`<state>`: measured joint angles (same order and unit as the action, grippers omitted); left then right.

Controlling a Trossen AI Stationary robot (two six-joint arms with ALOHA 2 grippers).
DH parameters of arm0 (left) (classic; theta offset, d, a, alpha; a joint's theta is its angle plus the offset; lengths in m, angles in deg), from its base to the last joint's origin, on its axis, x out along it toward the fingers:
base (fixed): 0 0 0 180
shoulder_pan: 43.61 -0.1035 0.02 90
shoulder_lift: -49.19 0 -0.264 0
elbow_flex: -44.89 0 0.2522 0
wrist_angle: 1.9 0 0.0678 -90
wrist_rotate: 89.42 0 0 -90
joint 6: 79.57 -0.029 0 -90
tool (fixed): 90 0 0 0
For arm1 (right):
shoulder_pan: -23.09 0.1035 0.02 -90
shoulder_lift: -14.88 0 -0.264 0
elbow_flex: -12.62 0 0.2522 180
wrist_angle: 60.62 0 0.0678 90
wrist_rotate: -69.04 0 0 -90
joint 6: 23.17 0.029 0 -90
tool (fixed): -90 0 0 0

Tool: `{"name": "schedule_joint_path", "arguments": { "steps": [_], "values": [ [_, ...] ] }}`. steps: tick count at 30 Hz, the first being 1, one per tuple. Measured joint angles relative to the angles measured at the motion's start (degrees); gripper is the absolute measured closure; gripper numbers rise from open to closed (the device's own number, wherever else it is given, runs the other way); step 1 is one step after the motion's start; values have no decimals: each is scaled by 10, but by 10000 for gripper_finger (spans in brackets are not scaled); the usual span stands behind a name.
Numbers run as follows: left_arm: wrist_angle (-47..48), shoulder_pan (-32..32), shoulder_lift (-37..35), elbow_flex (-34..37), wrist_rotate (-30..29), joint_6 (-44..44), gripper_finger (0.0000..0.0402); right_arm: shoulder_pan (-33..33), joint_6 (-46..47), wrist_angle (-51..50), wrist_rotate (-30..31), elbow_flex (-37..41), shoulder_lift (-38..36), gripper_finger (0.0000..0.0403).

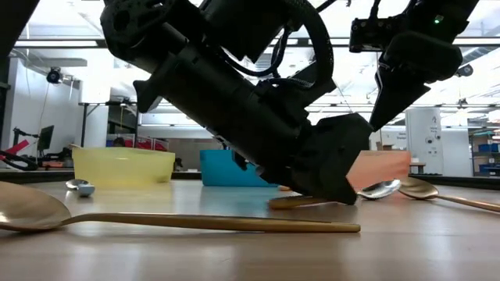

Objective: Sort silverware by color (type)
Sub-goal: Put the yellow spoon into the orange bin

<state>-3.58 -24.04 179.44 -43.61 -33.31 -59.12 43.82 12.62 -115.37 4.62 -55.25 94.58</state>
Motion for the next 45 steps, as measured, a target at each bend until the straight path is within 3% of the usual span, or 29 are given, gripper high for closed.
{"name": "schedule_joint_path", "arguments": {
  "steps": [4,18,27,31,36,45],
  "values": [
    [34,0,-7,2,-33,19,371,0,1,3,0,0,0,335],
    [198,16,-91,20,-186,41,368,-6,-9,36,23,0,0,335],
    [210,12,-235,166,-255,46,366,-39,-42,112,36,0,0,335],
    [200,18,-321,229,-308,47,366,-56,-94,204,37,0,0,335],
    [163,20,-416,280,-349,18,366,-73,-185,388,43,0,6,335],
    [81,20,-501,305,-357,-65,365,-84,-318,725,65,1,82,335]
  ]
}}
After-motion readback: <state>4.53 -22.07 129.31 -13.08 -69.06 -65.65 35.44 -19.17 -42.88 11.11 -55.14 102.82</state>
